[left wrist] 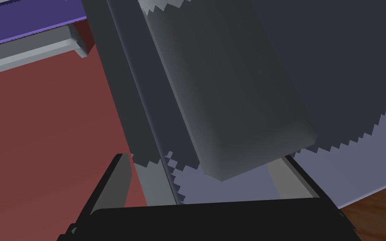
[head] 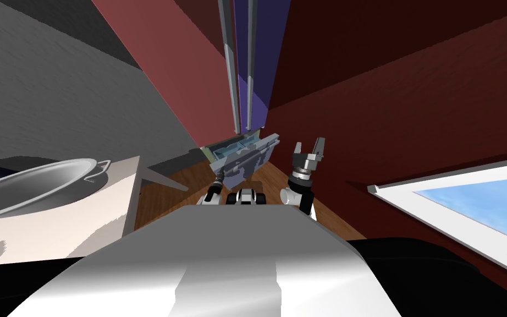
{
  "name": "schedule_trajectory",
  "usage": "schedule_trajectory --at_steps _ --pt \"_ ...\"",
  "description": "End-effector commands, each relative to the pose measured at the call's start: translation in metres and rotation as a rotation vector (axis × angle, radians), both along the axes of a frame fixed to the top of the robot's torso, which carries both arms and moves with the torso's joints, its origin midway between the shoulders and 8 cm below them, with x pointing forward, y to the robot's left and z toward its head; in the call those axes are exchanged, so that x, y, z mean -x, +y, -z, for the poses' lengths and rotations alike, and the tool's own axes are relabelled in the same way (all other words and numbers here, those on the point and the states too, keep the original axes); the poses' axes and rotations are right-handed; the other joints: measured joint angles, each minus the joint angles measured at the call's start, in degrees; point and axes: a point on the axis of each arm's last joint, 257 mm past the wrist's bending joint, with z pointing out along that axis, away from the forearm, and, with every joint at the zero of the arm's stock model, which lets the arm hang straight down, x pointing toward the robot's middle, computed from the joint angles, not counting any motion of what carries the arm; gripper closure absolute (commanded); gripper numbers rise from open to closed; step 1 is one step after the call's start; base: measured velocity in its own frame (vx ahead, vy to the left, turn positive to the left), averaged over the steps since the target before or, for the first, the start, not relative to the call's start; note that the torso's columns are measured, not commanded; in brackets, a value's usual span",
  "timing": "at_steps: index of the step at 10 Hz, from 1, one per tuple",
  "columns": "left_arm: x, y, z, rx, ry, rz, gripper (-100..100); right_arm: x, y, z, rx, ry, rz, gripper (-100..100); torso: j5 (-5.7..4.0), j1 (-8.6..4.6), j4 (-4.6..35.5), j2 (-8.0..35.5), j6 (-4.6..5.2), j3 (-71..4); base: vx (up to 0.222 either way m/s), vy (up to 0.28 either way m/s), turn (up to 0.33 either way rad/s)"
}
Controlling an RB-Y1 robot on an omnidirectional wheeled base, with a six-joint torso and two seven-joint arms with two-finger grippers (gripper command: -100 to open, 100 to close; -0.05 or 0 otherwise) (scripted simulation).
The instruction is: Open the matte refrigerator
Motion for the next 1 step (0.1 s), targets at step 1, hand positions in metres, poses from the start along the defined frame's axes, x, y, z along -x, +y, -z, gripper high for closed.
schedule_trajectory --at_steps 1 --pt "0.0005 -0.0002 0.0009 0.000 0.002 0.000 0 0.0000 0.0000 0.0000 0.000 0.000 0.000 0 0.03 0.02 0.0 0.0 0.02 0.0 0.000 0.000 0.000"
